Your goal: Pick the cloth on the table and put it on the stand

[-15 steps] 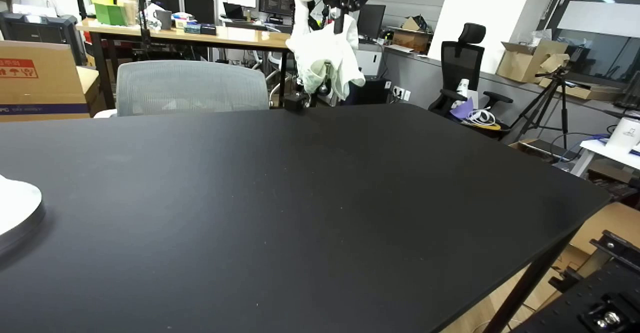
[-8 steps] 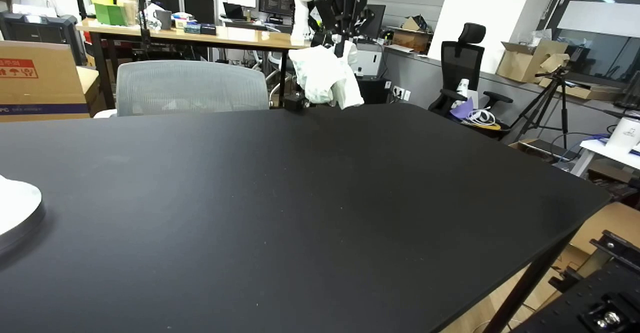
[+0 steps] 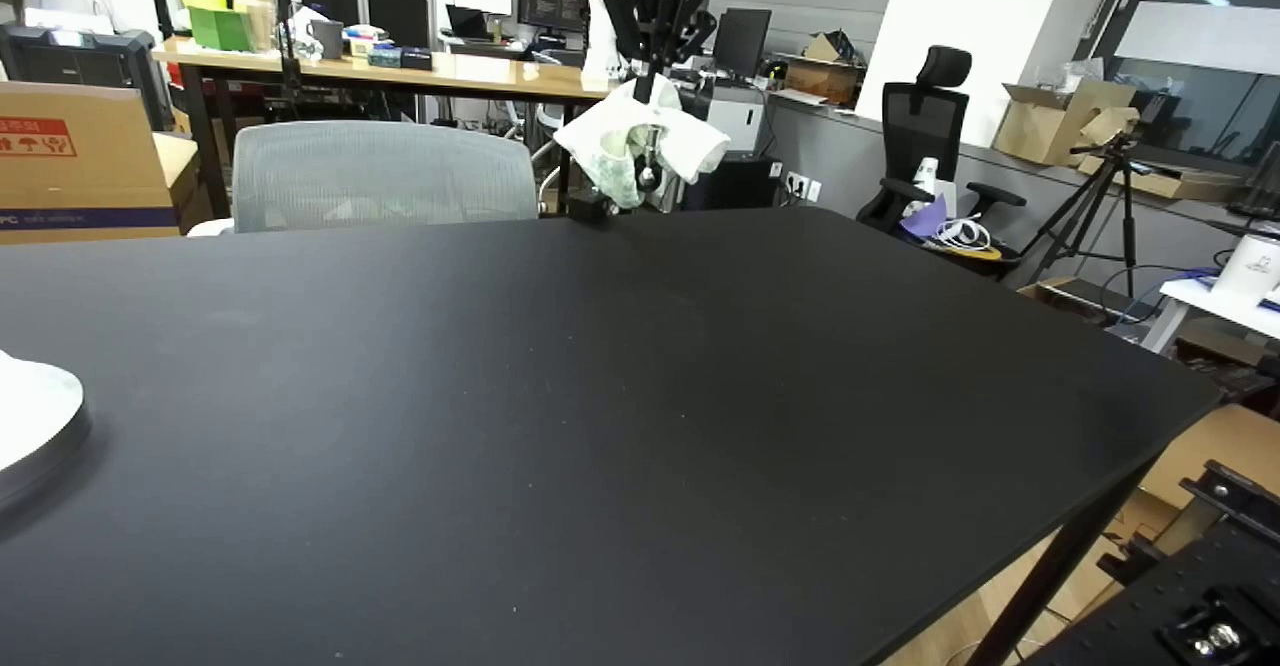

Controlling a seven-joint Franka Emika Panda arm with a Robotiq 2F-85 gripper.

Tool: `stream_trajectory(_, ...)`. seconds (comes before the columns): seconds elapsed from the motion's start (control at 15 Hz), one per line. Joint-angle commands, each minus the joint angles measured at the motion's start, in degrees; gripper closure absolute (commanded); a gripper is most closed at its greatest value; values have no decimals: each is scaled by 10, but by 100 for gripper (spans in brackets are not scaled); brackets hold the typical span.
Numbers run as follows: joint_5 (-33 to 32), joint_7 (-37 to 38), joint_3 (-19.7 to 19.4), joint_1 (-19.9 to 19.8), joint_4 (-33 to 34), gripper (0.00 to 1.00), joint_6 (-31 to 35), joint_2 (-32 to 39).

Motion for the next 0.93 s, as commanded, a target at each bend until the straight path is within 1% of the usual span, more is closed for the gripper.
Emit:
stream_trajectory(0.0,9,-5,5,0,-42,99,22,-45)
stream_trajectory(0.33,6,4,-6,-4,-73,99,32,-87)
stream_trajectory(0.4,12,2,-6,-6,-73,99,23,-88)
stream_trajectory(0.47,-3,11,-12,-4,-77,99,25,-91)
stream_trajectory(0.53,13,3,-12,-10,-78,99,18,-94)
stream_trajectory(0.73,-1,11,-20,-9,-88,99,28,-95)
stream_trajectory(0.87,3,9,-23,-11,-92,99,24,-89)
